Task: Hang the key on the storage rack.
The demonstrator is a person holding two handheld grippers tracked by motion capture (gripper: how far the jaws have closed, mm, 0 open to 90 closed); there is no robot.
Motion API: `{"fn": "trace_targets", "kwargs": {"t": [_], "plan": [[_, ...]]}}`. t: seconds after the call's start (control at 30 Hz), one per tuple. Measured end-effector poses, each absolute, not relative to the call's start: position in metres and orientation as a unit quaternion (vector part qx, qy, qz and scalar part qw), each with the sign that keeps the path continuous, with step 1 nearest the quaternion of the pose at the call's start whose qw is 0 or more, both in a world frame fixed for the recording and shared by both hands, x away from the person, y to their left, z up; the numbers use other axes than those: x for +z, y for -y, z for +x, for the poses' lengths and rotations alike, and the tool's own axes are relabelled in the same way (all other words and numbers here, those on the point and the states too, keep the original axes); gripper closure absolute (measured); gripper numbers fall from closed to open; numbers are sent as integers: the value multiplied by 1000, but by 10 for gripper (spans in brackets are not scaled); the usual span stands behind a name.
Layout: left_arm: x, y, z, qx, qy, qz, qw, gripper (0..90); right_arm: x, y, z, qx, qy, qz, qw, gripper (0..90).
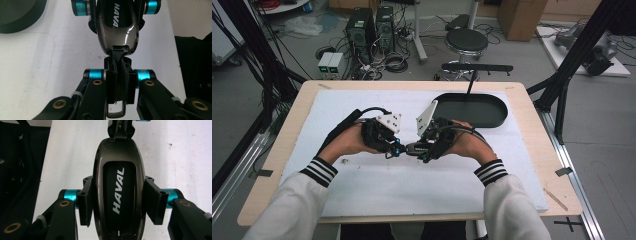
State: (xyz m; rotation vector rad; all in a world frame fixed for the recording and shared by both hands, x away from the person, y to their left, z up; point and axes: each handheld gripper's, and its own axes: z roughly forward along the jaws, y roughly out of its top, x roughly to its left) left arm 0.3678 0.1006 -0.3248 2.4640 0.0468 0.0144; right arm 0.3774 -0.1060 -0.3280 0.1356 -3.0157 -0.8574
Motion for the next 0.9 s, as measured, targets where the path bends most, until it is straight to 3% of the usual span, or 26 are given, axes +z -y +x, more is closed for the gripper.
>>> {"fn": "trace_targets", "kwargs": {"t": [0.27, 0.33, 0.43, 0.53, 0.6, 0.73, 0.9], "plan": [[-327, -110, 372, 21, 6, 928, 372, 768, -325, 109, 378, -280, 959, 38, -7, 481], [-329, -115, 375, 0, 27, 921, 390, 736, -326, 109, 379, -275, 961, 36, -4, 481], [-331, -122, 375, 21, 37, 915, 401, 526, -329, 109, 379, -264, 964, 41, -16, 481], [-333, -131, 376, 37, -5, 901, 432, 354, -330, 112, 379, -278, 960, 29, -11, 481], [-333, -137, 376, 47, -26, 896, 441, 124, -329, 114, 380, -286, 958, 24, -14, 481], [-335, -149, 376, 70, -54, 881, 464, 17, -325, 117, 381, -303, 953, 18, -15, 482], [-339, -168, 372, 99, -92, 856, 499, 17, -319, 124, 383, -326, 945, -1, -15, 482]]}}
